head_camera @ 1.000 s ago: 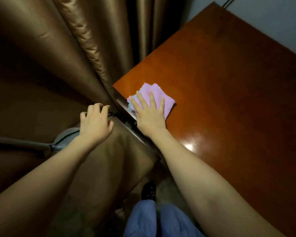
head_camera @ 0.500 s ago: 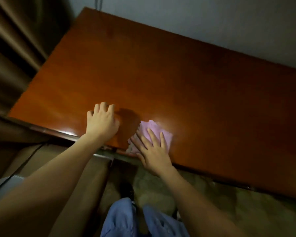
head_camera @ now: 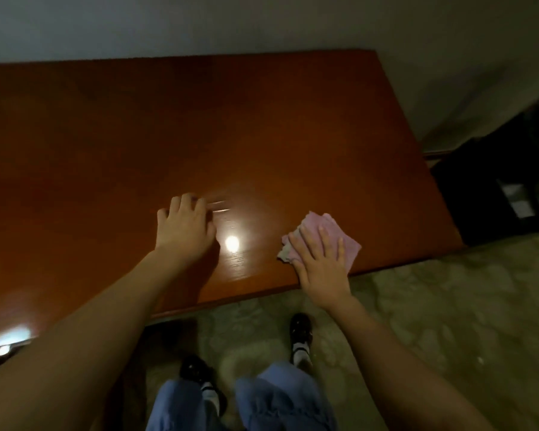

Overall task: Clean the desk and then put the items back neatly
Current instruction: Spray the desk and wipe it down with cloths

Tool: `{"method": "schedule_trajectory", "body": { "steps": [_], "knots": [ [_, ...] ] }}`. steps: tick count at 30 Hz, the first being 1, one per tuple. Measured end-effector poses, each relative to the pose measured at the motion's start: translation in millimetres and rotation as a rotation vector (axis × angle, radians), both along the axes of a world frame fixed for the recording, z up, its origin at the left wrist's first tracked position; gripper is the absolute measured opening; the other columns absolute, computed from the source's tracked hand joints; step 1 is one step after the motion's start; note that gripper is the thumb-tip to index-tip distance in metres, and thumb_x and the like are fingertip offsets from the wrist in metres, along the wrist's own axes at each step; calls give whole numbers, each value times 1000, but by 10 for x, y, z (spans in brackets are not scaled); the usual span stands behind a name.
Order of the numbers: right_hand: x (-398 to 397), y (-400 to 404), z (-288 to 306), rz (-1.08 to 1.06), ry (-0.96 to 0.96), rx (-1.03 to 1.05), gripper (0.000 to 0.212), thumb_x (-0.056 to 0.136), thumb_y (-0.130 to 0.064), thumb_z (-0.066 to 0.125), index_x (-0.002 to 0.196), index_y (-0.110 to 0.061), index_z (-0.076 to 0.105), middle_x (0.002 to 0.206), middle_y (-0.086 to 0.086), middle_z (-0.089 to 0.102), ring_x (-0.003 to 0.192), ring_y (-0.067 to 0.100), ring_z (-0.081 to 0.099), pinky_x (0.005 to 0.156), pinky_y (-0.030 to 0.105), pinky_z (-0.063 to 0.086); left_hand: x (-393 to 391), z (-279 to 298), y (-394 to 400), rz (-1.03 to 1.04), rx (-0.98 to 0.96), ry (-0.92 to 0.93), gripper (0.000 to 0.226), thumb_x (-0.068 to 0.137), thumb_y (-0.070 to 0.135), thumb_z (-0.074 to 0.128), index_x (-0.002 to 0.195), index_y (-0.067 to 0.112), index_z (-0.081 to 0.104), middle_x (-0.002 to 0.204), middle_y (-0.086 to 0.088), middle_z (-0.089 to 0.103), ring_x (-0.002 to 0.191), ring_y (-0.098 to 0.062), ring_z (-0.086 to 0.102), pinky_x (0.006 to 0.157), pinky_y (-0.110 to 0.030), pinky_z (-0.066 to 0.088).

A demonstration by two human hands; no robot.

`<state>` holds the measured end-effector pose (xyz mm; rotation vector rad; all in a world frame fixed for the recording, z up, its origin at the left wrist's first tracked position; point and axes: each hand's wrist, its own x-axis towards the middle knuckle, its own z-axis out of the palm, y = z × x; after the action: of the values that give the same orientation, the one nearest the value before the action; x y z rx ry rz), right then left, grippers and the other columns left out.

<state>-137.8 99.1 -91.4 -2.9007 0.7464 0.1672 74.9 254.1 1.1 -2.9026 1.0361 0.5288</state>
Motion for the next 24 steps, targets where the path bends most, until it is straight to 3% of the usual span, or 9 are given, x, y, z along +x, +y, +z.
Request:
{"method": "schedule_trajectory", "body": {
  "steps": [5, 9, 12, 15, 17, 21, 24],
  "knots": [
    [-551, -872, -22, -126, 13, 23, 52, 101, -46, 7, 147, -29, 25, 154, -1, 27, 142, 28, 15, 112, 53, 1, -443, -24, -1030, -99, 5, 6, 48, 96, 32, 41, 140, 16, 34, 145, -10, 33, 136, -25, 27, 109, -45, 26],
    [-959, -1591, 21, -230, 46, 50, 51, 101, -46, 7, 147, -29, 21, 154, -3, 23, 143, 29, 18, 109, 59, 13, -755, -37, -1862, -147, -18, 8, 45, 96, 33, 41, 138, 17, 37, 143, -8, 35, 134, -24, 30, 109, -44, 26],
    [-1198, -1994, 67, -245, 71, 84, 54, 100, -51, 5, 147, -29, 21, 152, -3, 21, 143, 28, 16, 105, 60, 10, -956, -54, -2403, -195, -31, 47, 47, 95, 33, 43, 139, 19, 36, 143, -6, 34, 134, -23, 29, 110, -43, 25],
    [-1274, -2190, 110, -246, 50, 126, 69, 92, -63, -1, 147, -30, 25, 152, -7, 8, 145, 25, 1, 112, 53, -2, -1080, -58, -2778, -225, -38, 60, 48, 94, 33, 44, 139, 19, 35, 144, -5, 33, 136, -23, 27, 112, -44, 22],
    [-1212, -2263, 121, -348, 40, 153, 74, 86, -66, -3, 148, -30, 17, 150, -8, -3, 141, 23, -11, 114, 51, -6, -1115, -36, -2930, -236, -40, 56, 49, 94, 34, 43, 140, 19, 34, 145, -5, 32, 136, -22, 27, 112, -44, 22],
    [-1053, -2442, 92, -396, 46, 84, 59, 94, -51, 15, 146, -23, 17, 152, 4, 13, 140, 31, 7, 111, 59, 13, -1024, 52, -2999, -230, -14, 26, 52, 95, 35, 43, 143, 20, 30, 147, -4, 30, 137, -22, 25, 113, -43, 20],
    [-936, -2549, 107, -360, 29, 95, 56, 95, -46, 19, 146, -24, 19, 152, 1, 16, 140, 32, 11, 108, 64, 21, -880, 86, -2882, -171, 48, 12, 50, 95, 32, 43, 141, 19, 32, 146, -5, 31, 137, -22, 25, 112, -42, 21]
  ]
}}
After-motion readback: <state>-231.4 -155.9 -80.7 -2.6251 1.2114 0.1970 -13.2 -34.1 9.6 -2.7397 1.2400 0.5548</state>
